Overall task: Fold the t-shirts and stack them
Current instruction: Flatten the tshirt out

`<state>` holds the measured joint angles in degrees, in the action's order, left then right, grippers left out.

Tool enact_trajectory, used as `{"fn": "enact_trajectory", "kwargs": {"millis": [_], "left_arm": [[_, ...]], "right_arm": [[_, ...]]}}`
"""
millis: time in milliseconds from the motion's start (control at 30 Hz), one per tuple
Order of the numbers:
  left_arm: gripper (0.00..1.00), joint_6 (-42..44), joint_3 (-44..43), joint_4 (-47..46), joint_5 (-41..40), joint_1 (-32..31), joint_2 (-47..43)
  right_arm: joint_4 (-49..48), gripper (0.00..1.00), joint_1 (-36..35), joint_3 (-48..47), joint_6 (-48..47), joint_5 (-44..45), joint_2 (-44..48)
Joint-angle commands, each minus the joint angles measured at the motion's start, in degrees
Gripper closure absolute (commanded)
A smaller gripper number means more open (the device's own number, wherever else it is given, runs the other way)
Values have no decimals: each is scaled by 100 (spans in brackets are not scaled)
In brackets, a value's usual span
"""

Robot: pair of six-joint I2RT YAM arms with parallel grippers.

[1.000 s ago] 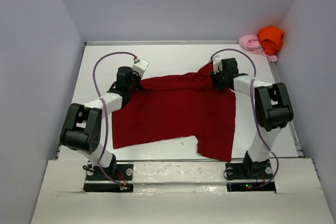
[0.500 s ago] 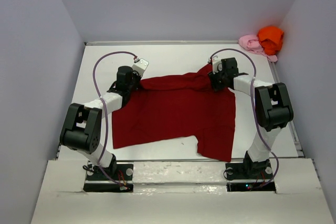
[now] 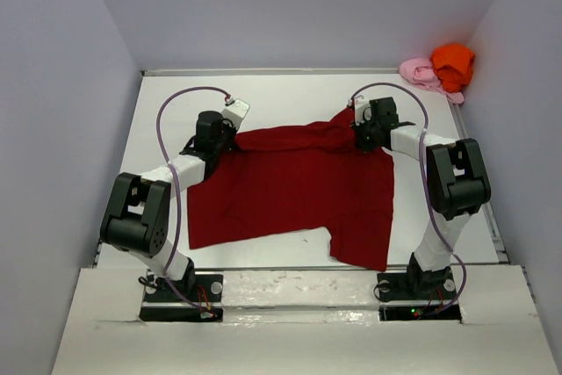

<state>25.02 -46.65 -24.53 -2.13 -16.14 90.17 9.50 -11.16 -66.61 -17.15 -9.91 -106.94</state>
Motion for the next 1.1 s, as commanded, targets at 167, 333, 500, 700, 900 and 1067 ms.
{"fn": "enact_trajectory", "kwargs": {"millis": [167, 333, 500, 700, 900, 1067], "left_arm": [[100, 47, -221, -131, -68, -30, -43], [100, 47, -248, -122, -59, -29, -17], [100, 30, -248, -104, -68, -38, 1], [100, 30, -256, -113, -68, -29, 0], [100, 56, -221, -113, -86, -30, -26], [100, 30, -257, -95, -15, -29, -17]], "right_arm": [[8, 100, 78, -89, -8, 16, 366], [-71, 100, 79, -229, -17, 51, 682], [-53, 100, 79, -511, -34, 147, 902], [8, 100, 79, -669, -35, 253, 1114], [79, 67, 140, -214, -17, 262, 947], [-9, 44, 315, 25, 18, 51, 806]]}}
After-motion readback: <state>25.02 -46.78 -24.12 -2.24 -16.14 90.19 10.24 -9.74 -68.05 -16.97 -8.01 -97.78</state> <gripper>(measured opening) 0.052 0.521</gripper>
